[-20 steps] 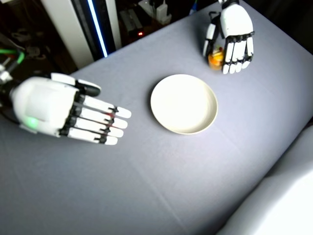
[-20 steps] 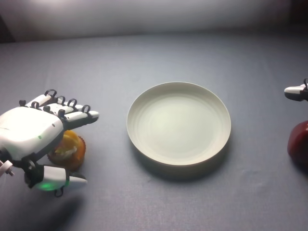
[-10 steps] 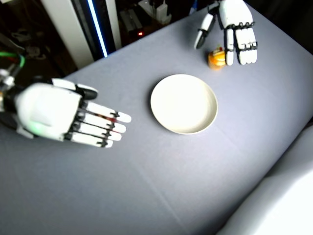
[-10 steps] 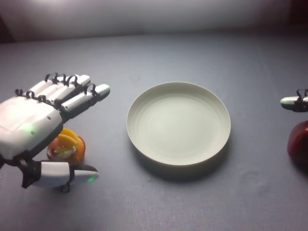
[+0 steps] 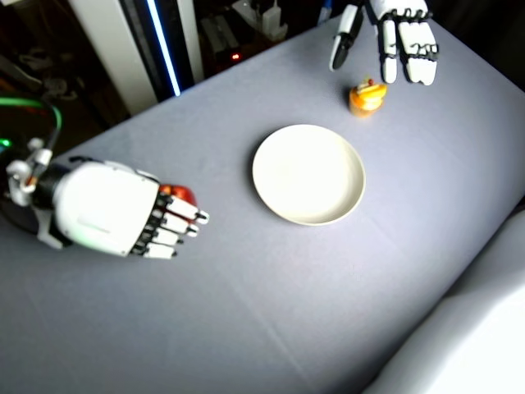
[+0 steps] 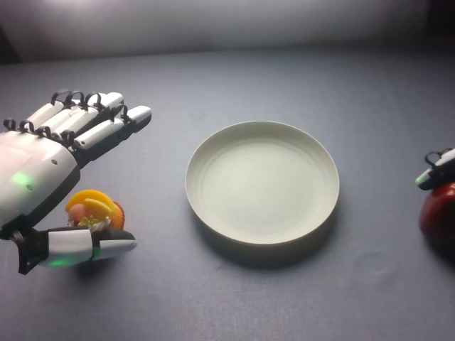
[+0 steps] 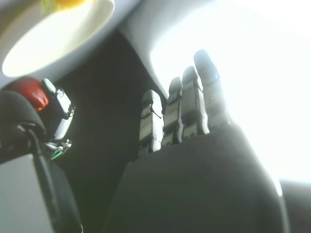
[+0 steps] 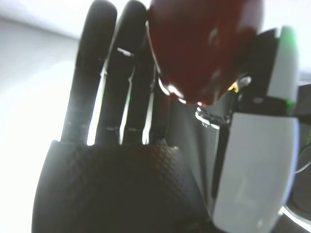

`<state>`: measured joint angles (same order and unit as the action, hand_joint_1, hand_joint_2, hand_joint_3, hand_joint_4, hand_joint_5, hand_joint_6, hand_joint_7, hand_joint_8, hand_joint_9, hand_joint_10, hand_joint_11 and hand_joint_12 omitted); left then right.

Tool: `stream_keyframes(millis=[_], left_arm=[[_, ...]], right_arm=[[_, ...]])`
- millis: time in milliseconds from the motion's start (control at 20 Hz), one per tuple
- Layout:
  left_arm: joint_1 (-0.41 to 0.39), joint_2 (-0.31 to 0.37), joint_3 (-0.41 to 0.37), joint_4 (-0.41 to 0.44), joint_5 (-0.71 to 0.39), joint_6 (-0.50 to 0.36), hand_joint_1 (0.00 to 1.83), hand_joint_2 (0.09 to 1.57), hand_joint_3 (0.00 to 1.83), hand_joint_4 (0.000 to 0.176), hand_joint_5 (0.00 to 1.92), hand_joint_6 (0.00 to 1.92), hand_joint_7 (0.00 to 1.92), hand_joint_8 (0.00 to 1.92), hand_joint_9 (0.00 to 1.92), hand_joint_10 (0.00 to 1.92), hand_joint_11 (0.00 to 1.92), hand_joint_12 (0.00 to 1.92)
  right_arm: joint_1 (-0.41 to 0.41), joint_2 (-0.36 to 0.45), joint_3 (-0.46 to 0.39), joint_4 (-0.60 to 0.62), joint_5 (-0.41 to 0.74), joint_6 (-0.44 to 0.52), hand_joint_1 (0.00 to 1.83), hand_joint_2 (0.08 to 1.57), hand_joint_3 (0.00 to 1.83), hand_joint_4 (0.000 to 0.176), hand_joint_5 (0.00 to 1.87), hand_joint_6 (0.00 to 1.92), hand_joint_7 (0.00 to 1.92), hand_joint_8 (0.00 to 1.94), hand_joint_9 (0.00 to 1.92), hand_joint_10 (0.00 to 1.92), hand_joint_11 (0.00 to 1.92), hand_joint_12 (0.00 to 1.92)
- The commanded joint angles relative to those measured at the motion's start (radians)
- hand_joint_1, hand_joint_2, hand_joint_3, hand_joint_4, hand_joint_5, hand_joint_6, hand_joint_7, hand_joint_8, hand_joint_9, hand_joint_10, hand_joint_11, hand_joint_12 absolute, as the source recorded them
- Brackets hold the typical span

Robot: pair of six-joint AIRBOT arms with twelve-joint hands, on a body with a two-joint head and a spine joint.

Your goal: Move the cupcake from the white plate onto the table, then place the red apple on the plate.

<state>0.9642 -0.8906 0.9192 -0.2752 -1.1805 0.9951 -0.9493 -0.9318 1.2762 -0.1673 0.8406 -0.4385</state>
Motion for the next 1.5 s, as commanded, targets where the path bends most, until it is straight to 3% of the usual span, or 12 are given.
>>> stream_keyframes(millis=[0,400,500,600,650,700,800,850,900,1050,1200,1450], left_arm=[[-0.004,0.012,-0.003,0.011,-0.139,-0.005,0.82,0.89,0.0,0.14,0.13,0.0,0.09,0.0,0.08,0.0,0.0,0.52],[0.009,0.02,-0.014,0.017,-0.171,-0.016,0.76,0.88,0.0,0.169,0.14,0.0,0.08,0.0,0.04,0.01,0.0,0.38],[0.008,0.02,-0.015,0.022,-0.176,-0.016,0.73,0.88,0.0,0.149,0.12,0.0,0.08,0.0,0.04,0.0,0.0,0.31],[0.008,0.02,-0.016,0.025,-0.176,-0.017,0.71,0.88,0.0,0.149,0.09,0.0,0.06,0.0,0.01,0.0,0.0,0.2],[0.007,0.02,-0.016,0.026,-0.173,-0.017,0.72,0.88,0.0,0.146,0.08,0.0,0.04,0.0,0.0,0.0,0.0,0.15],[0.006,0.019,-0.015,0.027,-0.17,-0.017,0.71,0.87,0.0,0.138,0.09,0.0,0.05,0.0,0.0,0.0,0.0,0.15],[0.003,0.016,-0.013,0.031,-0.168,-0.018,0.73,0.87,0.0,0.126,0.11,0.0,0.07,0.0,0.03,0.0,0.0,0.22],[0.003,0.015,-0.012,0.033,-0.169,-0.022,0.75,0.85,0.0,0.1,0.12,0.0,0.09,0.0,0.05,0.01,0.0,0.25],[0.002,0.014,-0.013,0.035,-0.171,-0.024,0.74,0.87,0.0,0.125,0.1,0.0,0.06,0.0,0.04,0.0,0.0,0.23],[0.004,0.013,-0.013,0.035,-0.177,-0.027,0.73,0.87,0.0,0.123,0.1,0.0,0.06,0.0,0.05,0.0,0.0,0.32],[0.011,0.017,-0.016,0.034,-0.201,-0.038,0.75,0.89,0.0,0.117,0.08,0.0,0.03,0.0,0.03,0.0,0.0,0.34],[0.04,0.035,-0.033,0.019,-0.267,-0.051,0.75,0.89,0.0,0.166,0.03,0.0,0.01,0.0,0.0,0.0,0.0,0.27]], right_arm=[[0.019,-0.003,0.004,0.025,0.123,0.006,1.4,1.04,0.0,0.0,1.06,0.79,1.17,0.58,1.1,0.99,0.98,1.08],[0.358,-0.187,0.082,-0.138,0.171,0.026,1.28,1.05,0.0,0.0,1.12,0.59,1.14,0.96,1.01,1.04,0.73,1.53],[0.409,-0.261,0.129,-0.195,0.098,0.053,1.37,1.05,0.0,0.0,1.01,0.92,1.33,0.32,1.0,1.06,0.72,1.24],[0.433,-0.334,0.184,-0.238,0.009,0.075,1.29,0.99,0.0,0.0,1.17,0.64,1.49,0.12,1.31,0.51,1.01,1.09],[0.435,-0.363,0.208,-0.251,-0.022,0.087,1.39,0.99,0.0,0.0,1.13,0.65,1.43,0.07,1.24,0.76,1.01,1.05],[0.439,-0.395,0.235,-0.268,-0.051,0.111,1.32,0.99,0.0,0.0,1.33,0.21,1.27,0.64,1.24,0.79,1.05,1.15],[0.439,-0.445,0.279,-0.281,-0.091,0.136,1.28,1.0,0.0,0.0,1.21,0.5,1.32,0.5,1.16,0.59,0.85,1.26],[0.439,-0.456,0.29,-0.284,-0.103,0.136,1.19,0.98,0.0,0.0,0.99,0.21,1.12,0.24,1.04,0.45,0.7,1.21],[0.439,-0.458,0.293,-0.288,-0.11,0.136,0.85,0.88,0.0,0.093,0.34,0.01,0.48,0.01,0.54,0.13,0.13,1.14],[0.439,-0.458,0.291,-0.29,-0.113,0.136,0.89,0.77,0.0,0.163,0.05,0.0,0.23,0.0,0.29,0.01,0.0,0.82],[0.439,-0.42,0.248,-0.276,-0.077,0.136,0.95,0.75,0.0,0.172,0.0,0.0,0.01,0.0,0.02,0.0,0.0,0.06],[0.387,-0.228,0.108,-0.108,0.149,0.057,0.64,0.76,0.0,0.176,0.0,0.0,0.0,0.0,0.0,0.0,0.0,0.0]])
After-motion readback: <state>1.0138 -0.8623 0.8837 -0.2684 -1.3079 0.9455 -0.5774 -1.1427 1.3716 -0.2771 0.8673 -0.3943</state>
